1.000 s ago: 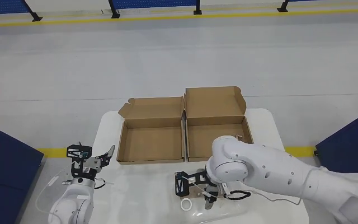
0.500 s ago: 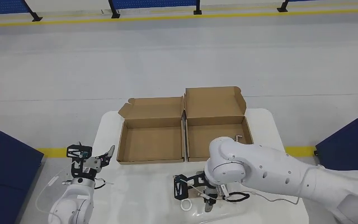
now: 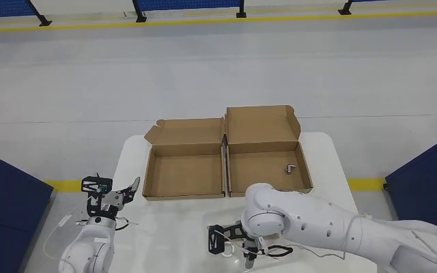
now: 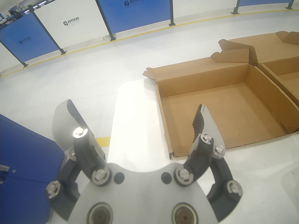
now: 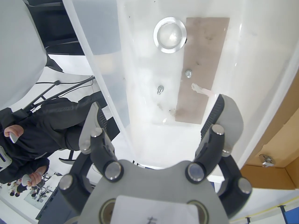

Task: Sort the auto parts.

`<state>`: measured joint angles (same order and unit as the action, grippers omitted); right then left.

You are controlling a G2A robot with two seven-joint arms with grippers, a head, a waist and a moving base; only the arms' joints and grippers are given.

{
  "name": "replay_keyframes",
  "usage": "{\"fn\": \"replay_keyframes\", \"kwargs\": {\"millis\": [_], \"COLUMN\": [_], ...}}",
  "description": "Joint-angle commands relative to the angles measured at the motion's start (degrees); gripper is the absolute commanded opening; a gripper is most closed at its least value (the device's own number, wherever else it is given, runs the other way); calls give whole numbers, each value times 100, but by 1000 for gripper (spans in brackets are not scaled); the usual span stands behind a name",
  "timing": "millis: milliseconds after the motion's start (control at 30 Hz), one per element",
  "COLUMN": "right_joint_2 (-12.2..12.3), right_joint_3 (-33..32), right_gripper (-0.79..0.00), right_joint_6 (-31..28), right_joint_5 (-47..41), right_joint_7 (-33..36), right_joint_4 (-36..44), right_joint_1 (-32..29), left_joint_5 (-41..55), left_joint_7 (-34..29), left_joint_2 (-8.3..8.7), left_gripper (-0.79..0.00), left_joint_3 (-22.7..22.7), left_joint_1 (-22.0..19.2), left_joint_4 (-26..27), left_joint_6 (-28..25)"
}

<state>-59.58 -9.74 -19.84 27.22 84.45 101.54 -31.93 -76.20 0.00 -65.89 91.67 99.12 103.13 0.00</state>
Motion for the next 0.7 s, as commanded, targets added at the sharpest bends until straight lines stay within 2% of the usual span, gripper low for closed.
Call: {"fn": "replay_keyframes", "kwargs": {"millis": [0, 400, 667], "right_joint_2": [-59, -364, -377], "right_joint_3": [0, 0, 0], "right_gripper": [0, 0, 0], "right_joint_6": [7, 66, 79], "right_joint_5": [42, 386, 432], "right_joint_7": [7, 66, 79], "right_joint_4": [-127, -656, -670], "right_joint_1": [-56, -292, -282], "left_joint_5": [0, 0, 0], "left_joint_7": [0, 0, 0], "left_joint_2": [0, 0, 0], "left_gripper": [0, 0, 0], "left_joint_3": [0, 0, 0], "left_joint_1": [0, 0, 0], "left_joint_4": [0, 0, 0], "left_joint_6": [0, 0, 0]}}
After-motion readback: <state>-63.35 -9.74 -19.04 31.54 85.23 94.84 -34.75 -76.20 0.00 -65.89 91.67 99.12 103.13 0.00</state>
